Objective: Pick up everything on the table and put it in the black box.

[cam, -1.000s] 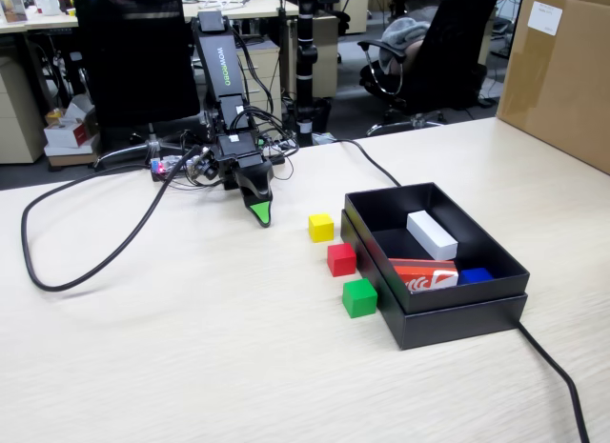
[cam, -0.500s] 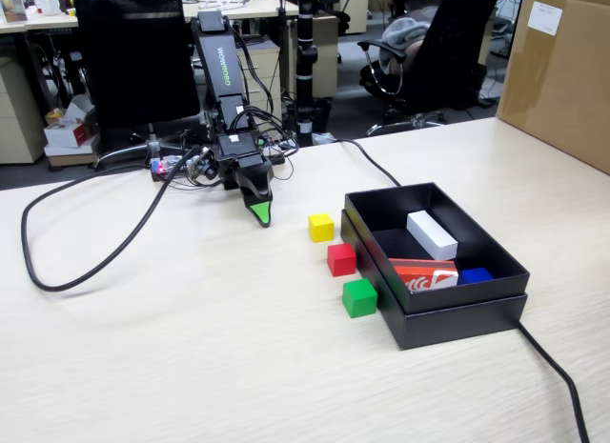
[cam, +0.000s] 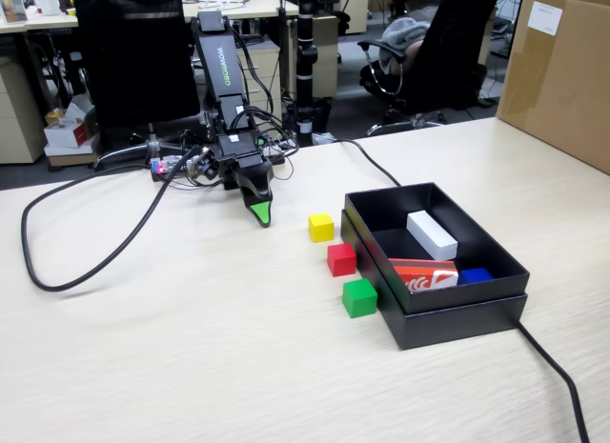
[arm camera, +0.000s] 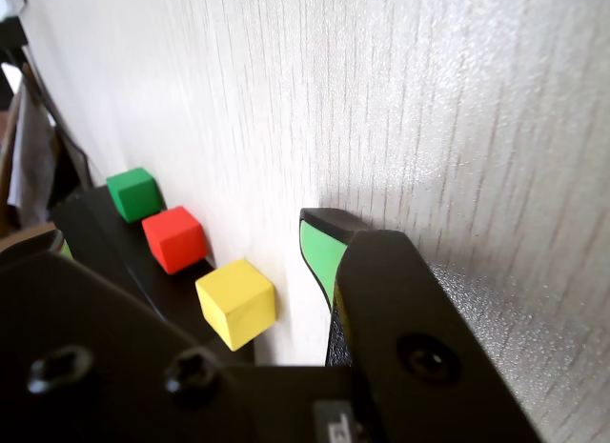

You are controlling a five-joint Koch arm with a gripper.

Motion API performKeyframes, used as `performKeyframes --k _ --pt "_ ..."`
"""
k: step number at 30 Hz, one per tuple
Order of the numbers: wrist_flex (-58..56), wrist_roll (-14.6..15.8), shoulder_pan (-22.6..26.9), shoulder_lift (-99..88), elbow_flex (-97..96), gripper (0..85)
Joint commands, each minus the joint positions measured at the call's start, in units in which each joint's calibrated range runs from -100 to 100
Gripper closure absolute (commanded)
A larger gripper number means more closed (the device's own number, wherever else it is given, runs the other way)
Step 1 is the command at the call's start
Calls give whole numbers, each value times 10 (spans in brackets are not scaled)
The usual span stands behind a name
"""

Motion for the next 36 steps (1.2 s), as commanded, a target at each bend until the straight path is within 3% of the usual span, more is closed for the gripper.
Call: performKeyframes --k 1,6,11,16,24,31,36 --pt "-2 1 0 10 2 374" --pt "-2 7 17 11 1 375" --pt "-10 8 3 6 3 378" --pt "-196 10 3 -56 73 378" --pt "-520 58 35 -86 304 382" --pt "-628 68 66 -21 457 384" --pt "-640 70 89 89 560 384"
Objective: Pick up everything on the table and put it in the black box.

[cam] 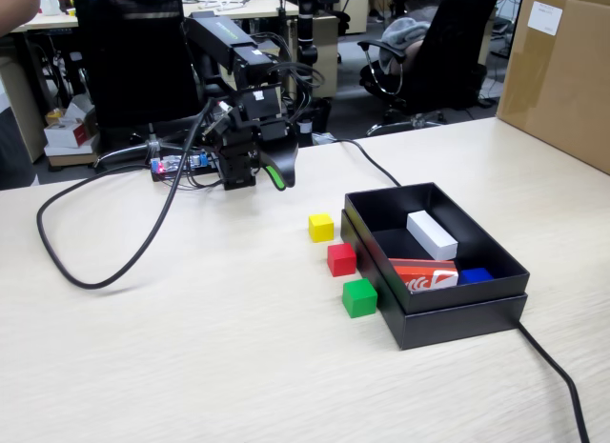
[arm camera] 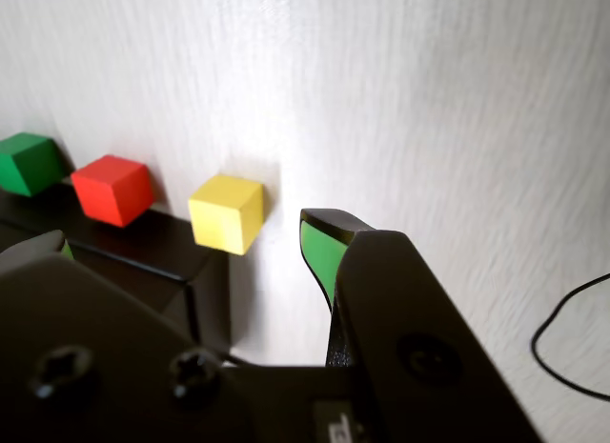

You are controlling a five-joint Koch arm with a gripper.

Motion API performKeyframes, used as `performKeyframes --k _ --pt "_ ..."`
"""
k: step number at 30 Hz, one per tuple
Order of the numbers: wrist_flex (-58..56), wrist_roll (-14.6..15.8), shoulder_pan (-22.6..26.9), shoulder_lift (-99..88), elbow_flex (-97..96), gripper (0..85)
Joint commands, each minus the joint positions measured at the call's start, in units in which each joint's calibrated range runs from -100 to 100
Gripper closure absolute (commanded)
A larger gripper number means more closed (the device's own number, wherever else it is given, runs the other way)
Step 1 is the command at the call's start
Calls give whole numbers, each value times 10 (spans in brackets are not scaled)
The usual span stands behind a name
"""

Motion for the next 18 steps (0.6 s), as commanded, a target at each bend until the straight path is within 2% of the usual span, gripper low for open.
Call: performKeyframes --k 1,8,18 --pt "-5 3 16 57 73 384" --pt "-5 3 39 197 135 383" --pt "0 11 42 305 135 378"
